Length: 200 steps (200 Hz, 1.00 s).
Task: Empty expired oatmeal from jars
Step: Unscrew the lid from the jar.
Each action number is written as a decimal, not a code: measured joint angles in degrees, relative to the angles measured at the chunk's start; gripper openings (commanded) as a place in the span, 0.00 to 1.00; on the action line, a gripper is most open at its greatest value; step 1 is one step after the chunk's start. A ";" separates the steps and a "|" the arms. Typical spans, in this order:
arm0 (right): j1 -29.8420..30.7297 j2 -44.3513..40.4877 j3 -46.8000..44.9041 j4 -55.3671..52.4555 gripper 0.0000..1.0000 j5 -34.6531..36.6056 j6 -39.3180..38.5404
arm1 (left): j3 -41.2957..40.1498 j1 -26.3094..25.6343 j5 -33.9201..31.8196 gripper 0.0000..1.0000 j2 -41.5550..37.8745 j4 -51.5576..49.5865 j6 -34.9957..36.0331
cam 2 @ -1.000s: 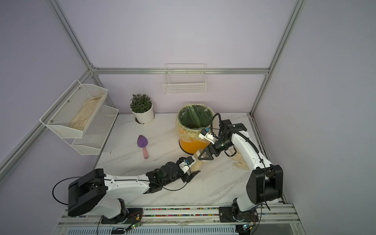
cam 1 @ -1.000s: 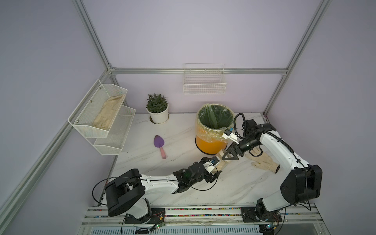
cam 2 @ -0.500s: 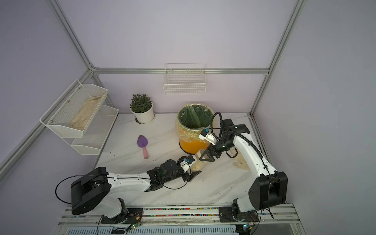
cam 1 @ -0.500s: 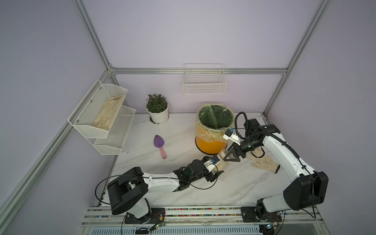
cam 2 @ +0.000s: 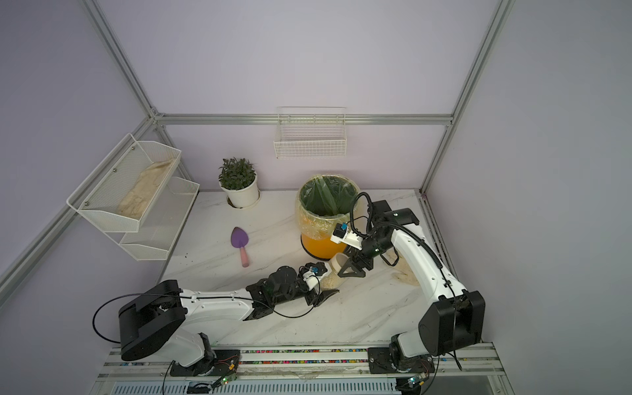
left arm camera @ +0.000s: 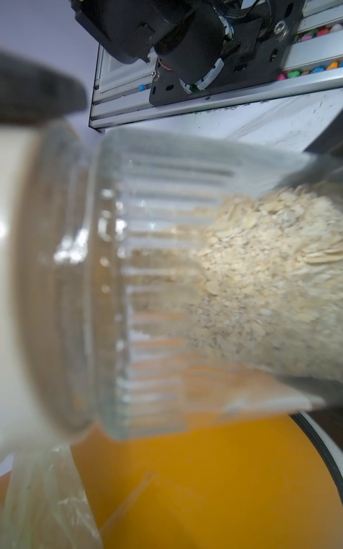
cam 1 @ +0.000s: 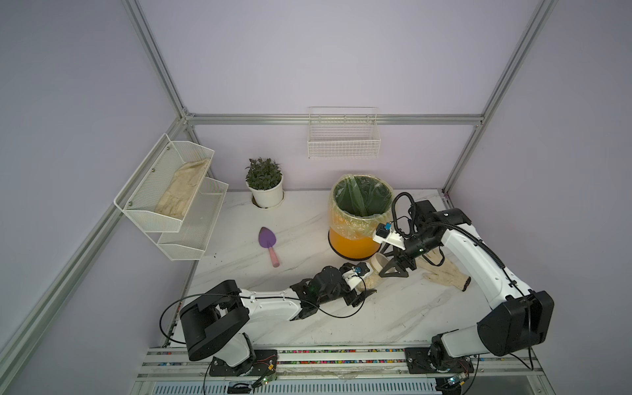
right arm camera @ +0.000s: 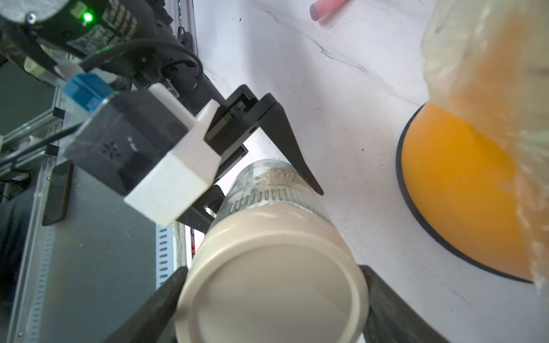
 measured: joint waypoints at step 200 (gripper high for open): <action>0.20 4.72 7.80 9.22 0.97 -6.51 29.44 | 0.46 0.57 -0.61 0.00 -0.02 -3.63 -1.75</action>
